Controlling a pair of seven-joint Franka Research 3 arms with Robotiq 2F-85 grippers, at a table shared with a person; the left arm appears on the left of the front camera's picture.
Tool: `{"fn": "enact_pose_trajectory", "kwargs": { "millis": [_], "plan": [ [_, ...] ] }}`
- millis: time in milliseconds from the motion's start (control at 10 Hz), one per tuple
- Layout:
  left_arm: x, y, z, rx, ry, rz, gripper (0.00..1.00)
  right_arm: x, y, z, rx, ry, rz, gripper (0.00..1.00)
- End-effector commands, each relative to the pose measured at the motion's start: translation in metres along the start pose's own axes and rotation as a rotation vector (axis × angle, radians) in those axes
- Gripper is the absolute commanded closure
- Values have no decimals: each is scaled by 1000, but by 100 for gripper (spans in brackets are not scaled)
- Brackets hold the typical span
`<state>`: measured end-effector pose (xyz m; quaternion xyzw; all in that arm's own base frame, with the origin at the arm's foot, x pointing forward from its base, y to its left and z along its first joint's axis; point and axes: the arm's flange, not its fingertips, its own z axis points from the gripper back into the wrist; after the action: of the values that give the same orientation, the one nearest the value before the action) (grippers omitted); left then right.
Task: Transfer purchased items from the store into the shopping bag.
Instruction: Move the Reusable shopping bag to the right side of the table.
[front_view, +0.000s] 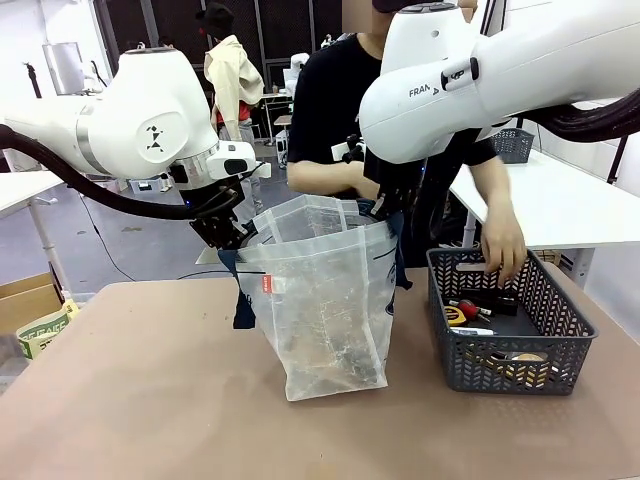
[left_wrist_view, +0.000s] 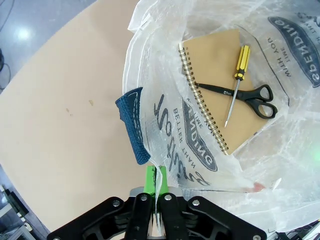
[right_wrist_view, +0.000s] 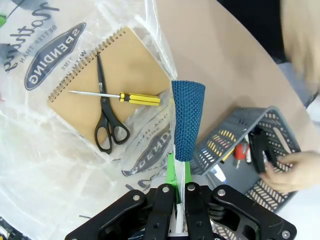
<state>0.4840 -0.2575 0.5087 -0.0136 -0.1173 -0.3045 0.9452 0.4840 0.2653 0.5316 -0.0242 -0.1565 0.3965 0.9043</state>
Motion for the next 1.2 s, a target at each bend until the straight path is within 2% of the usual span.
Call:
{"fn": "enact_pose_trajectory", "kwargs": {
  "millis": [0,1100],
  "plan": [
    [-1,1,1,1,-1,3,100,0,-1,2,-3,-4,-1,100],
    [-1,1,1,1,-1,3,100,0,-1,2,-3,-4,-1,100]
  ]
}}
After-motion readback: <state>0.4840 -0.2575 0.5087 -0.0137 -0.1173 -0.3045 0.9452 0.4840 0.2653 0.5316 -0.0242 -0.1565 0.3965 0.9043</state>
